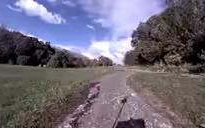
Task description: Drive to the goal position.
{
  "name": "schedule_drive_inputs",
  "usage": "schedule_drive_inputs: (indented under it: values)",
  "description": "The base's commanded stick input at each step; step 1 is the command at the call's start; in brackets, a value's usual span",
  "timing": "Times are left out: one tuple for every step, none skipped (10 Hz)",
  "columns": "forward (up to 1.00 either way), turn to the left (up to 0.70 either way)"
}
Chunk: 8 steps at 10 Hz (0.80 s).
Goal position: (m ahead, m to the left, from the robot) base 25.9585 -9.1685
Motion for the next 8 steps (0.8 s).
schedule_drive_inputs:
  values:
    - [0.70,0.01]
    - [0.70,0.01]
    - [0.70,0.01]
    - [0.70,0.01]
    - [0.70,0.01]
    - [0.70,0.01]
    - [0.70,0.01]
    - [0.70,0.01]
